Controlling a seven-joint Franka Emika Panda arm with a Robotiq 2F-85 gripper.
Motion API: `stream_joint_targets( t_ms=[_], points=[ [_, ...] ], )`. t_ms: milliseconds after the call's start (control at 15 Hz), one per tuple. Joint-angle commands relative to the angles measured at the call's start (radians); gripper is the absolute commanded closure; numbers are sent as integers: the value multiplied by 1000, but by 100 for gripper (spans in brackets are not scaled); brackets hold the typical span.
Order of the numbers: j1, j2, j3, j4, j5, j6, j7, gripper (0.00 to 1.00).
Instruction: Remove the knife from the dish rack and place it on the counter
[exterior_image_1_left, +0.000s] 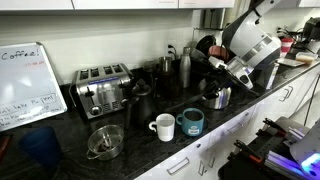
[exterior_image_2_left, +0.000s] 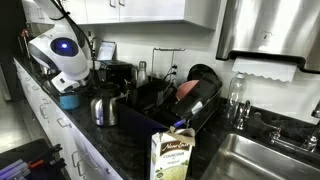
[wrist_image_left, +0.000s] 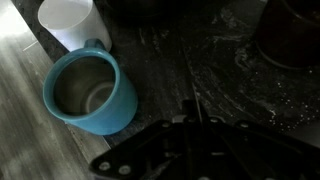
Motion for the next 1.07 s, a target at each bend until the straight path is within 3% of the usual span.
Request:
stream_joint_targets(
  t_ms=[0, 200, 267, 333, 1000],
  points=[
    [28, 22, -9, 5, 100, 38, -64, 99],
    [35, 28, -13, 9, 128, 41, -88, 98],
    [35, 28, -14, 11, 133, 42, -97, 72],
    [34, 28, -16, 12, 135, 42, -102, 72],
    [42, -16, -26, 23, 61, 64, -113, 3]
  ],
)
